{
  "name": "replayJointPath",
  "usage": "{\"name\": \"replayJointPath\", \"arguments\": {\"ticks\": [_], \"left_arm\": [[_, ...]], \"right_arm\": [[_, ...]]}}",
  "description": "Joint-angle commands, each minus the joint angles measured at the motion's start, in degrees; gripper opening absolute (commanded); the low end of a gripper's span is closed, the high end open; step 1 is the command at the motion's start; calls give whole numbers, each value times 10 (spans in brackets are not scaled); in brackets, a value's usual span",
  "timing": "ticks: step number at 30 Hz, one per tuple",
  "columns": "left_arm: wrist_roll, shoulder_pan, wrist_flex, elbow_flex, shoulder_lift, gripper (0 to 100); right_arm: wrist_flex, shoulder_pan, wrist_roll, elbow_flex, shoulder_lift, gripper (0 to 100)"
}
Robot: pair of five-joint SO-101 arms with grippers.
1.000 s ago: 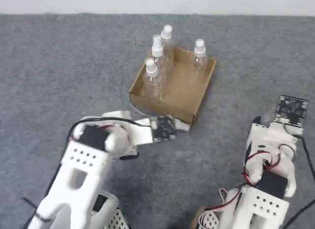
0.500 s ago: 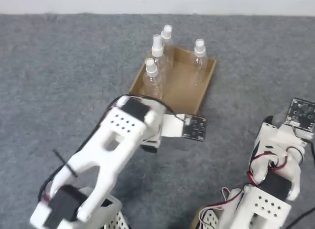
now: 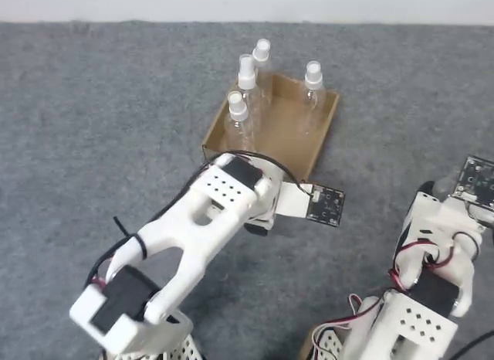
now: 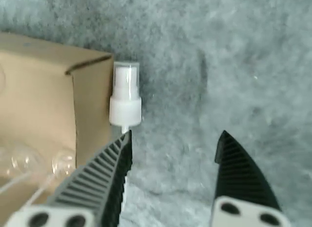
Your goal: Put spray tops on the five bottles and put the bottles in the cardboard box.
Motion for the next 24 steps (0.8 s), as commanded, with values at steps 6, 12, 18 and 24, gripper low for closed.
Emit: {"name": "replayJointPath", "arguments": {"ticks": [6, 12, 18, 24], "left_arm": [[-5, 4, -81, -35, 41, 257], [-3, 3, -79, -86, 90, 257], [-3, 2, -48, -149, 155, 232], [-3, -9, -33, -196, 200, 228]], "right_arm": [[-13, 7, -4, -4, -8, 64], [-13, 7, -4, -4, -8, 64], [-13, 7, -4, -4, -8, 65], [-13, 7, -4, -4, -8, 65]]}}
